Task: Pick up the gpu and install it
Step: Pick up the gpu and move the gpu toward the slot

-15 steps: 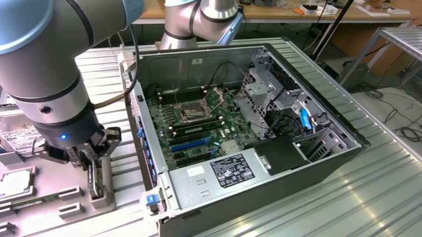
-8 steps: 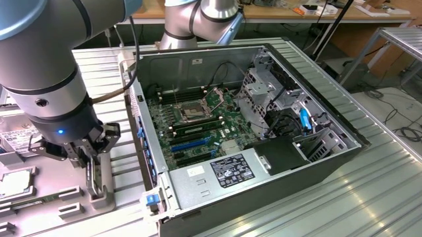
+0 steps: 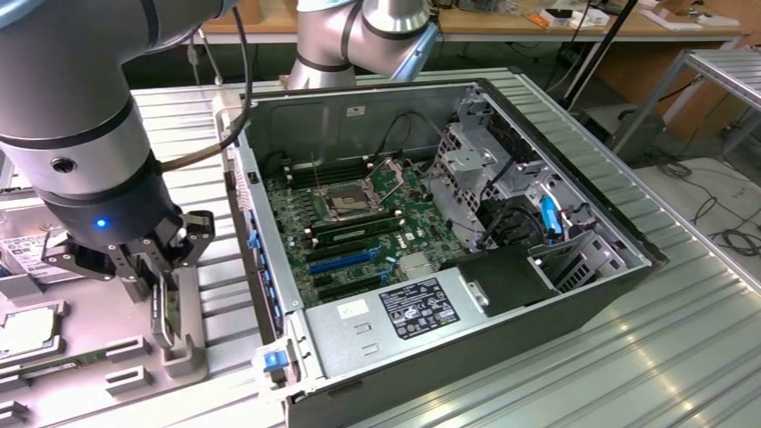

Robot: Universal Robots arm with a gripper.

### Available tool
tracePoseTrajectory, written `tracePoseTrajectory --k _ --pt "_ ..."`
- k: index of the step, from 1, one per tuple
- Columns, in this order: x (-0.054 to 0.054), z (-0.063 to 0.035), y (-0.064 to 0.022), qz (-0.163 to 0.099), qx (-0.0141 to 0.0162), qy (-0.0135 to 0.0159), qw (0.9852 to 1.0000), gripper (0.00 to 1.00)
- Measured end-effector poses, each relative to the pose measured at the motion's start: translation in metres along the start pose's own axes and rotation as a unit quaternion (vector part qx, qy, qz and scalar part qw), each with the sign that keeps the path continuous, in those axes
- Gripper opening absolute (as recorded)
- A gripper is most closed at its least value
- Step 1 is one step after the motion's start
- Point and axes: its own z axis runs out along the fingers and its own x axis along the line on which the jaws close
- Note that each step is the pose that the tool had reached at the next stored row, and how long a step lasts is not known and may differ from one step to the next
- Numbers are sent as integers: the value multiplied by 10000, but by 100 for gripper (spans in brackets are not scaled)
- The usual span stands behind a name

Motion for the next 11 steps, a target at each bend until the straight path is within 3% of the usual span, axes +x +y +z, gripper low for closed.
tracePoseTrajectory --k 5,11 --pt "-2 -73 3 1 -7 1 10000 27" --pt "-8 -232 9 1 -18 2 10000 27"
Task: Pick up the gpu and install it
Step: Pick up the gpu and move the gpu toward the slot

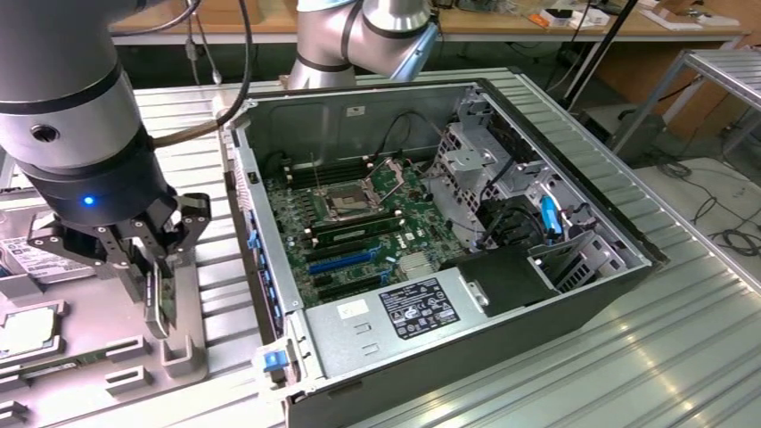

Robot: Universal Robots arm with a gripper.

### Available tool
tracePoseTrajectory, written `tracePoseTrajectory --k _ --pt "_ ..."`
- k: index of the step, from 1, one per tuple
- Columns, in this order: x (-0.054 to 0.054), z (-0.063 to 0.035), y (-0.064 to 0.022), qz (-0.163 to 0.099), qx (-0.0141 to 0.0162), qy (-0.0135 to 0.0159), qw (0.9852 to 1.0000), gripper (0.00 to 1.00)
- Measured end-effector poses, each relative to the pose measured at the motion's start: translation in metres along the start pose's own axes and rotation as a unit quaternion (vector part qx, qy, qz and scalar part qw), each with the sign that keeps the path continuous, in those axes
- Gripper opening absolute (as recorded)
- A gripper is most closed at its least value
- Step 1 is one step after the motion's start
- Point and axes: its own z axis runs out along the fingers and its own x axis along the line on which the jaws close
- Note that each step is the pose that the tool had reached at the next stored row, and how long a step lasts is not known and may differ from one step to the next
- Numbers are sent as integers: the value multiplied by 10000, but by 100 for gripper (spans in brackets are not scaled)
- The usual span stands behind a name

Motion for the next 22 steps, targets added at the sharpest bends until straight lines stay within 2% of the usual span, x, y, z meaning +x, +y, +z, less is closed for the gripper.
tracePoseTrajectory --k 22 --pt "-11 -340 15 0 -1 0 10000 27"
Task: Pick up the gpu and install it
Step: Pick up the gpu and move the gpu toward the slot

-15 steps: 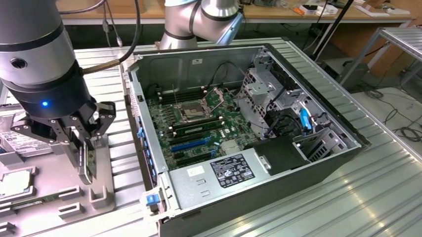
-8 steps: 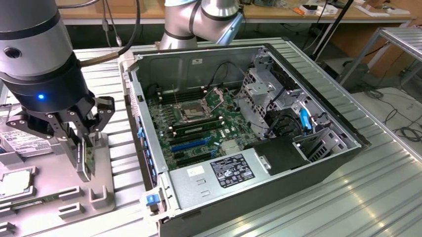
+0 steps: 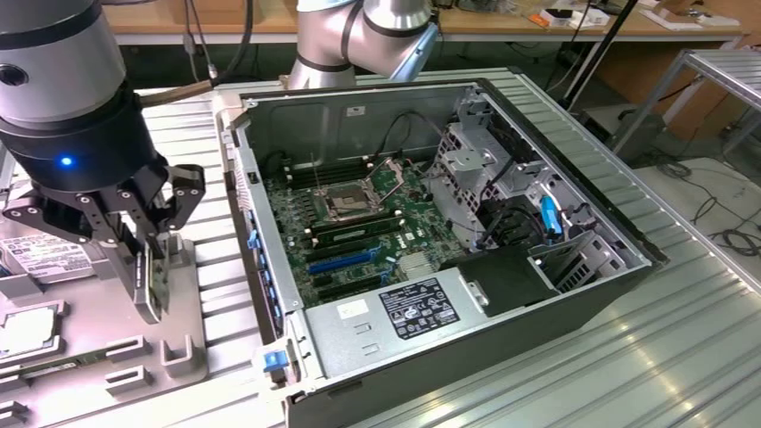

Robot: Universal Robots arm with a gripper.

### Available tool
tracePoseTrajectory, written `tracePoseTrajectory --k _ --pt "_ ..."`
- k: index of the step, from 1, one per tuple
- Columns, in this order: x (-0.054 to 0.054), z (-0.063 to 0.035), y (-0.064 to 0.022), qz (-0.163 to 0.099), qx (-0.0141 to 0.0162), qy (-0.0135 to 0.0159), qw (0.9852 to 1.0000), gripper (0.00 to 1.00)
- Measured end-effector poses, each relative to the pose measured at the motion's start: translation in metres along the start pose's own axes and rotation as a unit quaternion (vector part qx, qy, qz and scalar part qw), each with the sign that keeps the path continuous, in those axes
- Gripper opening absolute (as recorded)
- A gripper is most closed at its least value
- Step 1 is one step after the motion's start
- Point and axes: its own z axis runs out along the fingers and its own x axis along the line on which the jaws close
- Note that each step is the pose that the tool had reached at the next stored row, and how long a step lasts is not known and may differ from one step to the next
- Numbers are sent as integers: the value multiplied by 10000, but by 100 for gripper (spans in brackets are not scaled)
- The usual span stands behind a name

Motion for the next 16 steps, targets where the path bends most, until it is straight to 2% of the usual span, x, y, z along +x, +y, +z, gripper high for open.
tracePoseTrajectory --k 16 --pt "-8 -240 10 0 1 0 10000 27"
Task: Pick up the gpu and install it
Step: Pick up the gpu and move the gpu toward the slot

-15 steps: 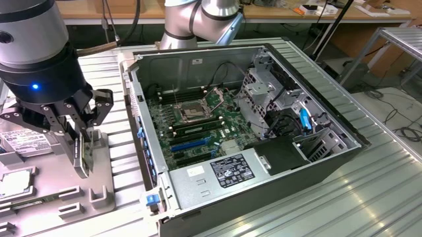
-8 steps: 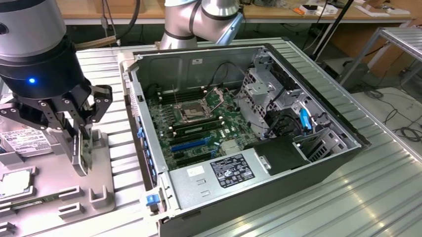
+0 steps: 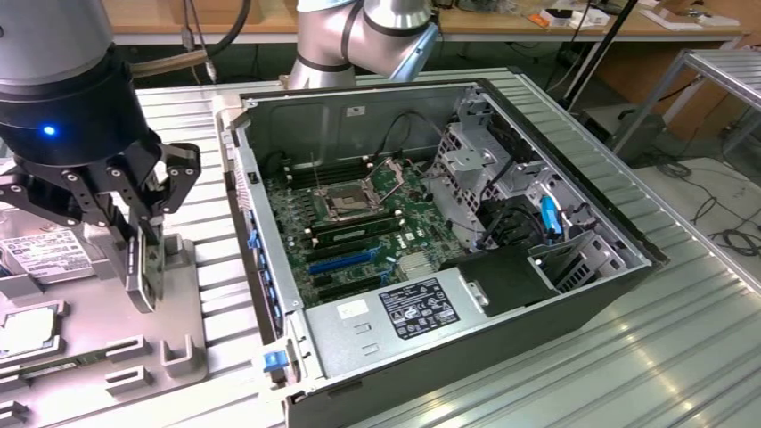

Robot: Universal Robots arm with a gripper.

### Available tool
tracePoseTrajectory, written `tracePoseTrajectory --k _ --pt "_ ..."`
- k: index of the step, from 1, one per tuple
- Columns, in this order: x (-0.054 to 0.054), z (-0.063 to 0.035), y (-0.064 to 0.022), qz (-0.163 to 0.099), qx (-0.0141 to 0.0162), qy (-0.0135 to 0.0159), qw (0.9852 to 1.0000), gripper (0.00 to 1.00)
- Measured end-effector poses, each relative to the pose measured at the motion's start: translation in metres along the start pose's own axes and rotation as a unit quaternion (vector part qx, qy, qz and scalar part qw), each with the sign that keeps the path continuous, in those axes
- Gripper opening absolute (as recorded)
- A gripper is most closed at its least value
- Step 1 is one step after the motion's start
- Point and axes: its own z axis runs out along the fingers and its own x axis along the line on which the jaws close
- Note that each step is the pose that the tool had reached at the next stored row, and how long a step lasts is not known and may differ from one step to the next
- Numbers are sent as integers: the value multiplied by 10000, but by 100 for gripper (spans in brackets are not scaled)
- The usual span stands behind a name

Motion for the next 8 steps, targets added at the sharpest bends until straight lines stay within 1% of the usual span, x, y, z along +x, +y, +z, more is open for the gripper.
tracePoseTrajectory --k 8 --pt "-5 -139 6 0 0 0 10000 27"
